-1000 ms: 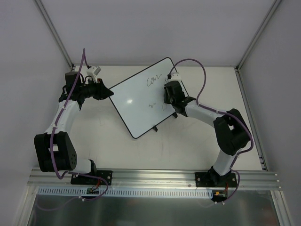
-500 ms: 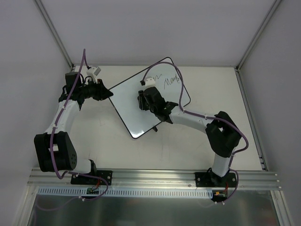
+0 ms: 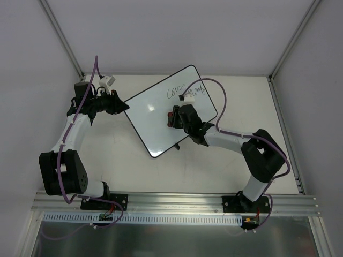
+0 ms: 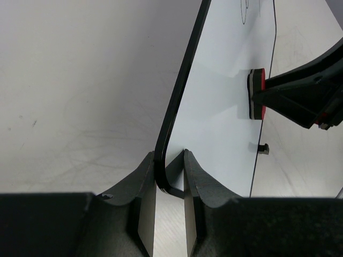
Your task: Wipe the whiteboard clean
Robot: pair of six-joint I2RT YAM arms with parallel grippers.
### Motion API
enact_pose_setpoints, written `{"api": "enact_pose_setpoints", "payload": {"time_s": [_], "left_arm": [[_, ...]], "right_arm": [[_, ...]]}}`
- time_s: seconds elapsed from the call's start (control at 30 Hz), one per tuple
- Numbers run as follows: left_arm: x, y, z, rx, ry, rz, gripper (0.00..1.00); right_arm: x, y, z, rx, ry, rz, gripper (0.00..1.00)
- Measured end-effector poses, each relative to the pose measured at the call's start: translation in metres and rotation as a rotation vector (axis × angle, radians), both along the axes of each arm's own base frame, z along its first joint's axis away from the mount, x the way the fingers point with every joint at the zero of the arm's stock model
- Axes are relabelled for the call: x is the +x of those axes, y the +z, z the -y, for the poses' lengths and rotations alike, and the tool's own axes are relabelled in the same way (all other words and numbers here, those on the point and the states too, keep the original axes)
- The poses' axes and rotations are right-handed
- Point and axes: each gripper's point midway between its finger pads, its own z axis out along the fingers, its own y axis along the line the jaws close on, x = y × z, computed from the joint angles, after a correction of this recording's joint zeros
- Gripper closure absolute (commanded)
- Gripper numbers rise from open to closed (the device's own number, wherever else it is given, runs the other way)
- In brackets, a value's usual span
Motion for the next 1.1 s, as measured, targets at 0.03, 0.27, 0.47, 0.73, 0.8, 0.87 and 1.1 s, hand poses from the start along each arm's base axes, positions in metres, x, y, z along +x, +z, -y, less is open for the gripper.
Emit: {"api": "enact_pose_setpoints", "payload": {"time_s": [0.03, 0.27, 0.47, 0.73, 0.8, 0.87, 1.1], "left_arm": [[0.0, 0.0, 0.0, 0.0, 0.0, 0.0, 1.0], [0.0, 0.0, 0.0, -0.002, -0.003, -0.001, 1.0], [0.0, 0.002, 0.001, -0.005, -0.008, 0.003, 1.0], [-0.001, 0.002, 0.002, -0.008, -0.012, 0.003, 1.0], [-0.001, 0.003, 0.002, -0.01, -0.016, 0.004, 1.0], [-0.001, 0.004, 0.003, -0.011, -0.017, 0.006, 1.0], [-0.001, 0.004, 0.003, -0.013, -0.021, 0.007, 1.0]], "right_arm": [[0.001, -0.003, 0.008, 0.007, -0.021, -0.011, 1.0], [0.011, -0.025, 0.062, 0.033, -0.163, -0.075, 1.0], [0.016, -0.04, 0.098, 0.05, -0.271, -0.119, 1.0], [0.02, -0.051, 0.125, 0.075, -0.365, -0.164, 1.0], [0.02, -0.051, 0.126, 0.077, -0.365, -0.168, 1.0], [0.021, -0.05, 0.126, 0.071, -0.36, -0.172, 1.0], [0.026, -0.043, 0.117, -0.04, -0.308, -0.17, 1.0]]}}
